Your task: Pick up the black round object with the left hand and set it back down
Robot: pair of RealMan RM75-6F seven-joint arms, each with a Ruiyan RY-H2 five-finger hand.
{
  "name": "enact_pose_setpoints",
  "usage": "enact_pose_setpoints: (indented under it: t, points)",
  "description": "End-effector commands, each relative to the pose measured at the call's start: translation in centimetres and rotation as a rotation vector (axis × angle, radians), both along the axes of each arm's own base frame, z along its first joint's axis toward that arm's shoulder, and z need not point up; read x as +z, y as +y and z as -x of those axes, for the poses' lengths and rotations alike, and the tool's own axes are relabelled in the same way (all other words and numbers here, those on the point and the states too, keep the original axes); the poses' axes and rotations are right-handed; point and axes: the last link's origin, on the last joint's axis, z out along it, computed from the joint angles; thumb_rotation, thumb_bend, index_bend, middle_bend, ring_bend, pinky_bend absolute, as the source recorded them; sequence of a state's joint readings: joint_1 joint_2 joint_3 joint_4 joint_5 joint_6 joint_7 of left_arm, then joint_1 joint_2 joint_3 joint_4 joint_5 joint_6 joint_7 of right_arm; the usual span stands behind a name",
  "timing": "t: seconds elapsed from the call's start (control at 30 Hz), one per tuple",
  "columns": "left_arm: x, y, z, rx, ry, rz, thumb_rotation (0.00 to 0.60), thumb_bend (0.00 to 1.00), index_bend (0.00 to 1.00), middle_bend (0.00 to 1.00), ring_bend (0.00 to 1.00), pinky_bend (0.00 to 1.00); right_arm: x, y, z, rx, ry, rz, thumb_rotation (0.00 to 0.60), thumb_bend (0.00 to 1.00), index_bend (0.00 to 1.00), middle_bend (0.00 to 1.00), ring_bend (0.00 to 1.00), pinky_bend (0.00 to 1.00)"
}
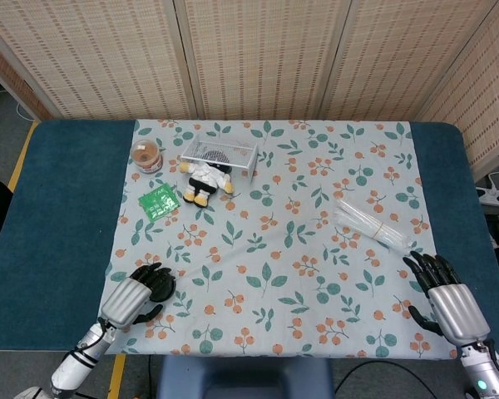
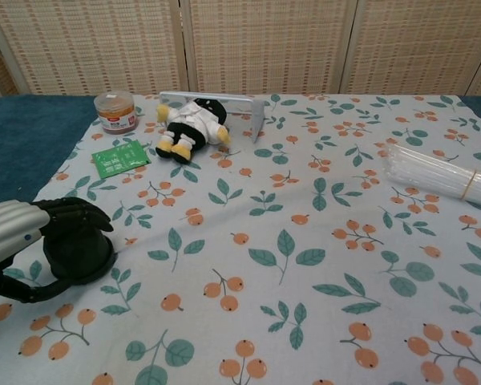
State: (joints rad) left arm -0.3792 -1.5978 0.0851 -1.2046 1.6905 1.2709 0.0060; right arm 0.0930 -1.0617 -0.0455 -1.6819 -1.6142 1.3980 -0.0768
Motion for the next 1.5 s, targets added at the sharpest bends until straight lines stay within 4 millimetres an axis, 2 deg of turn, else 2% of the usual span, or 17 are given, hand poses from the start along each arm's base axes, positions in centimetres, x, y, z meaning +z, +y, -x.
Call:
enact_pose_setpoints:
  t: [0.03,0.17,0.33,0.43,0.53,0.8,0.9,0.93,1.1,1.23,1.4,1.5]
  points:
    - [0.0,0.4,0.0,0.010,0.006,-0.005,0.600,0.38,0.28,0.22,0.16,0.23,0.0,0.0,0.0,-0.001,0.001,0.000,0.600,0.25,0.00,0.00,0.00,0.00]
    - [0.0,0.5,0.0,0.007,0.002,-0.015,0.600,0.40,0.35,0.33,0.30,0.28,-0.1,-0.1,0.0,-0.003,0.004,0.000,0.600,0.25,0.00,0.00,0.00,0.00]
    - [0.0,0.8,0.0,0.000,-0.012,-0.037,0.600,0.47,0.43,0.43,0.41,0.33,-0.2,-0.2,0.0,-0.005,0.009,-0.005,0.600,0.25,0.00,0.00,0.00,0.00]
    - [0.0,0.9,0.0,-0.008,-0.016,-0.054,0.600,0.53,0.48,0.50,0.46,0.38,-0.3,-0.2,0.0,-0.007,0.010,-0.005,0.600,0.25,0.00,0.00,0.00,0.00]
    - [0.2,1.0,-0.1,-0.023,-0.023,-0.078,0.600,0.59,0.49,0.51,0.47,0.38,-0.3,-0.2,0.1,-0.008,0.010,-0.004,0.600,0.25,0.00,0.00,0.00,0.00]
    - [0.9,1.1,-0.8,-0.055,-0.069,-0.113,0.600,0.62,0.51,0.53,0.48,0.38,-0.3,-0.2,0.0,-0.009,0.011,-0.004,0.600,0.25,0.00,0.00,0.00,0.00]
    - [2.2,2.2,-1.1,-0.044,-0.114,-0.168,0.600,0.62,0.51,0.53,0.48,0.38,-0.3,-0.2,0.0,-0.009,0.010,-0.004,0.600,0.25,0.00,0.00,0.00,0.00]
    - [3.4,3.3,-0.4,-0.001,-0.116,-0.199,0.600,0.62,0.51,0.52,0.48,0.38,-0.2,-0.2,0.0,-0.008,0.009,-0.002,0.600,0.25,0.00,0.00,0.00,0.00]
    - [4.6,5.6,2.5,0.106,-0.038,-0.224,0.600,0.62,0.50,0.52,0.48,0.35,-0.2,-0.2,0.0,-0.005,0.010,-0.003,0.600,0.25,0.00,0.00,0.00,0.00]
    - [4.2,5.8,4.1,0.157,0.009,-0.195,0.600,0.61,0.49,0.50,0.46,0.34,-0.3,-0.2,0.0,-0.005,0.012,-0.004,0.600,0.25,0.00,0.00,0.00,0.00]
    - [3.4,5.4,4.7,0.159,0.044,-0.175,0.600,0.57,0.43,0.44,0.39,0.27,-0.5,-0.2,0.0,-0.006,0.014,-0.008,0.600,0.25,0.00,0.00,0.00,0.00]
    - [3.3,5.4,4.7,0.152,0.048,-0.183,0.600,0.50,0.31,0.34,0.29,0.23,-0.5,-0.2,-0.1,-0.006,0.015,-0.007,0.600,0.25,0.00,0.00,0.00,0.00]
